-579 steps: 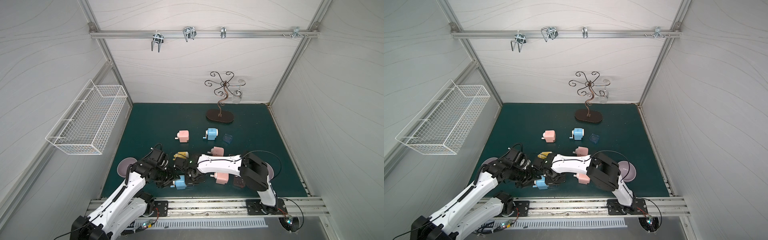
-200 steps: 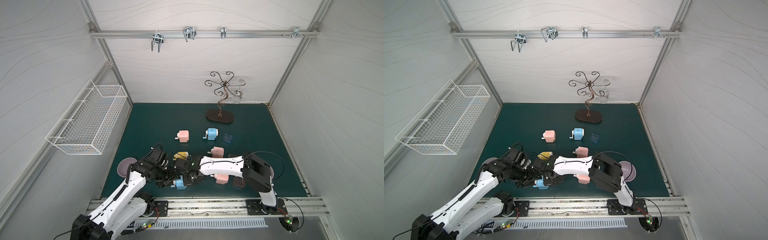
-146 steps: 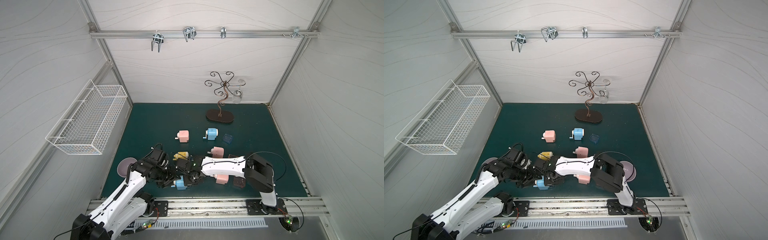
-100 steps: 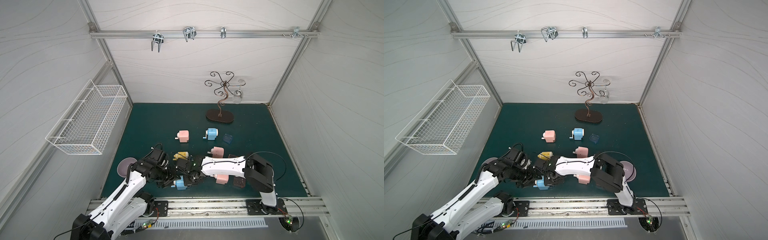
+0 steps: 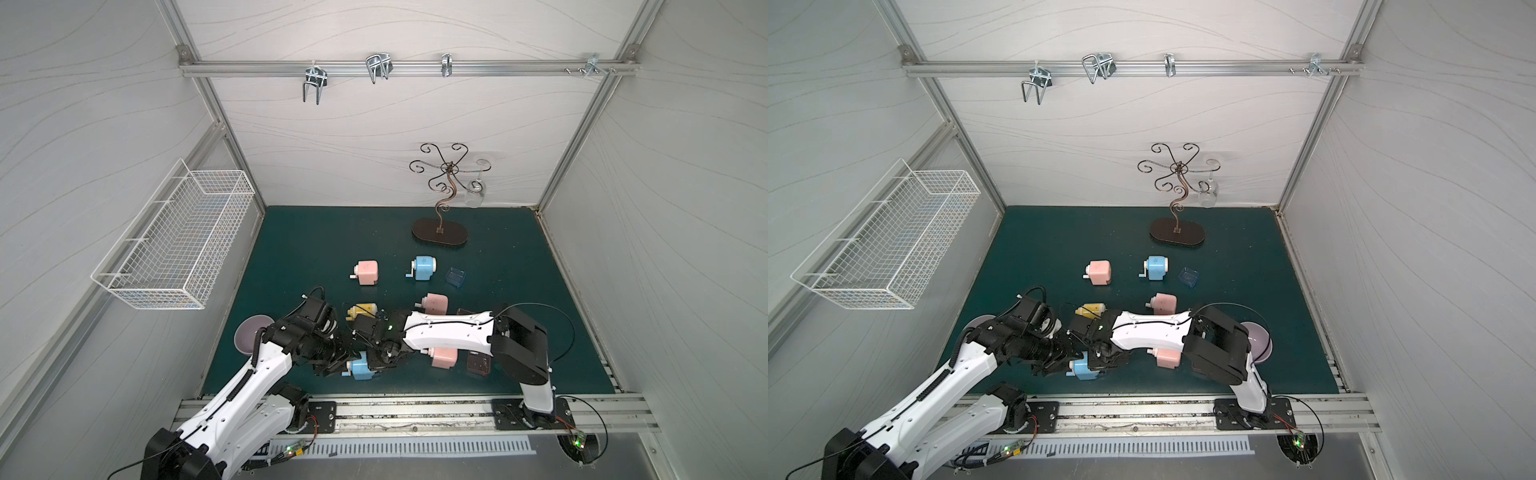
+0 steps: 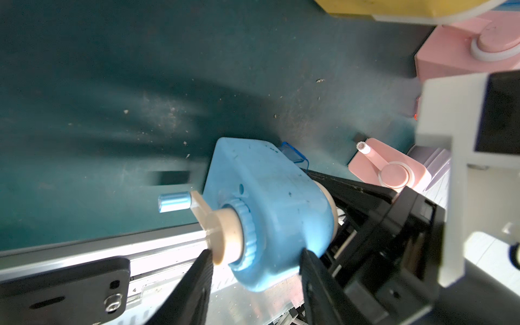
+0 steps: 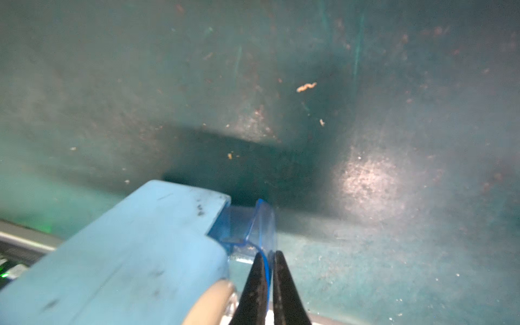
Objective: Put the tray back into the pencil sharpener
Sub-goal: Close the container of the pencil sharpener.
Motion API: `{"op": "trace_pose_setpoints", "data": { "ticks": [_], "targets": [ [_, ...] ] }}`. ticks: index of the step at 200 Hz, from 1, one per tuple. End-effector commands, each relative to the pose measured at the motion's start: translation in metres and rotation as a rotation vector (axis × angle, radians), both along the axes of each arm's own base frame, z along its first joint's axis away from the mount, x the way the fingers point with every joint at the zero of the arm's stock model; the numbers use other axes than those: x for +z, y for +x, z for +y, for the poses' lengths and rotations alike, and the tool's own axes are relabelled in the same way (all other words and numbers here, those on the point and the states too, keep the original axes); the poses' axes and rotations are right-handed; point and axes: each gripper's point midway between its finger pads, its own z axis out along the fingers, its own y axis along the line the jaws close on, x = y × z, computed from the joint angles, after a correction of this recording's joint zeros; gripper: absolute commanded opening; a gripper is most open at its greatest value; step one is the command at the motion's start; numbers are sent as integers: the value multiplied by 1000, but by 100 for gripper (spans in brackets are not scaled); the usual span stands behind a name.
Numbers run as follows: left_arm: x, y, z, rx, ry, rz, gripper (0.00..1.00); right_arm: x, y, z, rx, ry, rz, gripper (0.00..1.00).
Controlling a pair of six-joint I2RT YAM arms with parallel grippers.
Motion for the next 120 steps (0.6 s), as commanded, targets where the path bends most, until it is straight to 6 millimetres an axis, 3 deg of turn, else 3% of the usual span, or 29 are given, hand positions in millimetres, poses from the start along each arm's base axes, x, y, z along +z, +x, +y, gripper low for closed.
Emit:
{"op": "trace_pose_setpoints", "data": {
  "ticks": [1, 120],
  "targets": [
    [1, 4, 1, -5, 14, -13, 53, 30, 1, 22, 3, 131, -5, 12],
    [1, 4, 1, -5, 17, -10, 53, 47, 12, 2, -34, 149, -44, 14]
  ]
}}
